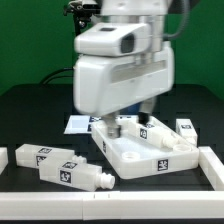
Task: Assemble desk
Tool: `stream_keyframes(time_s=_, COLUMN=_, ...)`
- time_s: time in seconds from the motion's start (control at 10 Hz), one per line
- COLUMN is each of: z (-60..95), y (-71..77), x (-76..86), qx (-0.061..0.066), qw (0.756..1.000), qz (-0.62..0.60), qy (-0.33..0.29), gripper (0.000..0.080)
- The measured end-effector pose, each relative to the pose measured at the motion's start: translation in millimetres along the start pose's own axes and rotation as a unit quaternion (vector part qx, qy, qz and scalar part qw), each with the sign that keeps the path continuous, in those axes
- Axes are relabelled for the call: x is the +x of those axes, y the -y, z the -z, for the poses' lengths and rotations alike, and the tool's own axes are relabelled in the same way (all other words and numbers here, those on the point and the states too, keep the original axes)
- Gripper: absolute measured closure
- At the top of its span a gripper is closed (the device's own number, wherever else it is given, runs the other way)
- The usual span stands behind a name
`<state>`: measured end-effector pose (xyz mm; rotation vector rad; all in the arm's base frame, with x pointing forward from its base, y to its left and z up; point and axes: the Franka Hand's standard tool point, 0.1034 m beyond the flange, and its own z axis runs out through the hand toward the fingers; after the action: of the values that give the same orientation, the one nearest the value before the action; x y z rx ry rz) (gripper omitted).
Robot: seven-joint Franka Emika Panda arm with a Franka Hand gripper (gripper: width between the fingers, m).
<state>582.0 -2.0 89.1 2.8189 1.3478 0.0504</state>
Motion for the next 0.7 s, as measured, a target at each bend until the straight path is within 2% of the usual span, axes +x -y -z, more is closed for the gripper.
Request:
stream_keyframes(time_s=0.2, z=-6.4, y=-9.6, x=-40.7, qx=-0.007, qw=0.999, qz=0.049, qy=-0.003, gripper=0.015)
stream_keyframes(time_s=0.3, z=-8.5, y=-15.3, x=-49.1, qx=-0.016, qw=0.998, qz=0.056, qy=-0.008, gripper=0.015)
stream_keyframes(time_s=0.5, z=-8.4, y=-11.4, x=-44.1, qx=-0.013, qw=0.999, qz=0.049, qy=-0.008, gripper=0.015)
stream_keyframes(time_s=0.7, z=-9.8, y=-11.7, x=-47.2, qx=-0.012, qw=0.999, qz=0.049, qy=-0.007, gripper=0.015)
